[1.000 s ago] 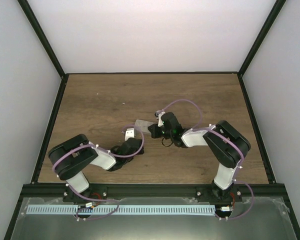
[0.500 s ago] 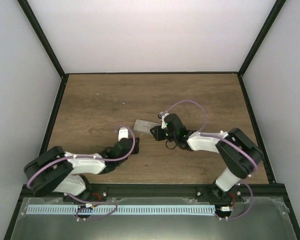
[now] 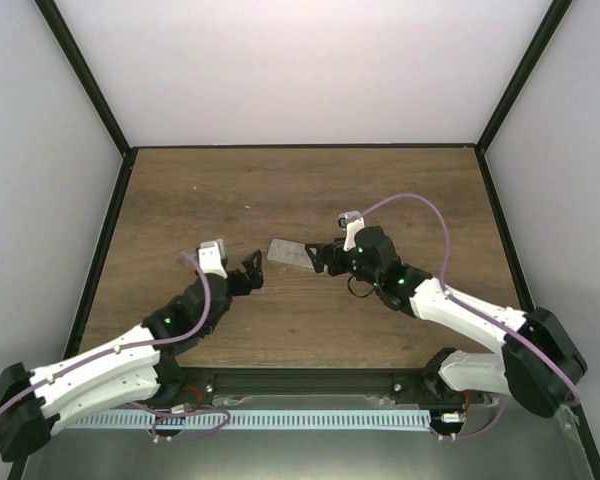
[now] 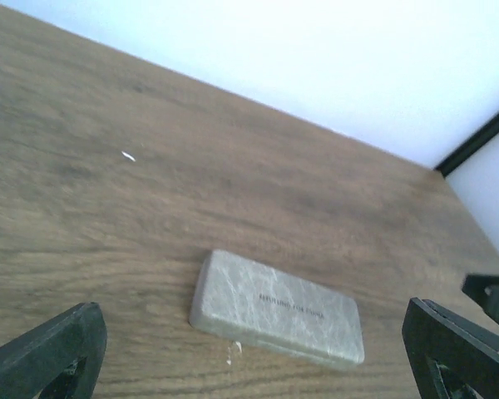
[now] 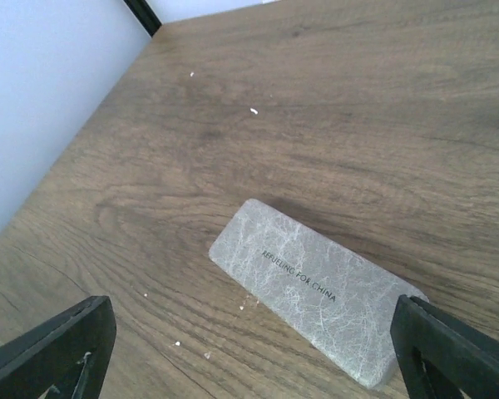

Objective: Organize the sunglasses
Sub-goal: Reset both arms

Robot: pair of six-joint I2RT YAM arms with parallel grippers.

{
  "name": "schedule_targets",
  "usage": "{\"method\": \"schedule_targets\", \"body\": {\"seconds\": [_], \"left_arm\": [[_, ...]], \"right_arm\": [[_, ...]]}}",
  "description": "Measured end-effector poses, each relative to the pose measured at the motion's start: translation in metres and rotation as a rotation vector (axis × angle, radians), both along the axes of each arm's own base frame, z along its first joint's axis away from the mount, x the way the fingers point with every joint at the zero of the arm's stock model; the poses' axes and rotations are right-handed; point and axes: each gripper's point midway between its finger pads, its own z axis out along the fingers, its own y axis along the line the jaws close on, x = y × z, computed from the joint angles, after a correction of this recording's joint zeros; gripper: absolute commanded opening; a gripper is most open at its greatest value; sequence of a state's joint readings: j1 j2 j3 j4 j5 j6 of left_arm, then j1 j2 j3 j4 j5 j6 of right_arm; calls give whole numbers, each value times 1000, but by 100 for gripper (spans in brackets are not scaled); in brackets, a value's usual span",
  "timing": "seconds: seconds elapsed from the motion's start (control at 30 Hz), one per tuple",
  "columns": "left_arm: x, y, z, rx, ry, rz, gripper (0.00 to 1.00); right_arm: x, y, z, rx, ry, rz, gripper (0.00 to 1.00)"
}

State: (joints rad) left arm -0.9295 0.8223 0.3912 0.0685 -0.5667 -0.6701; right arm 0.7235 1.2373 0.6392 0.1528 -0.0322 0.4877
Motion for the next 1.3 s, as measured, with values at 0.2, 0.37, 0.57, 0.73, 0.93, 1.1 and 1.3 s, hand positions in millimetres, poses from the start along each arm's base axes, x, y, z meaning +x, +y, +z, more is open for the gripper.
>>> {"method": "schedule_targets", "body": {"seconds": [0.2,0.37,0.57,0.73,0.93,1.1,1.3], "left_arm": [[-6,28,34,-9,-60,76,99],[-6,35,47,13,-70,101,92],[-1,35,67,86,-170,97,92],[18,36,61,207,-197,174,98],[33,52,6,338,-198,235,98],[49,63,-25,454,-171,221,100],[65,96,-31,444,-191,282,100]], "right_arm": [[-11,-13,32,10,-48,-6,100],[-8,-11,55,-5,-73,4,100],[14,-11,67,-86,-126,-46,100],[20,-27,59,-88,-184,-127,100],[30,-61,32,-140,-229,-268,100],[54,-81,19,-211,-260,-392,100],[63,-116,-26,-412,-276,-528,100]]}}
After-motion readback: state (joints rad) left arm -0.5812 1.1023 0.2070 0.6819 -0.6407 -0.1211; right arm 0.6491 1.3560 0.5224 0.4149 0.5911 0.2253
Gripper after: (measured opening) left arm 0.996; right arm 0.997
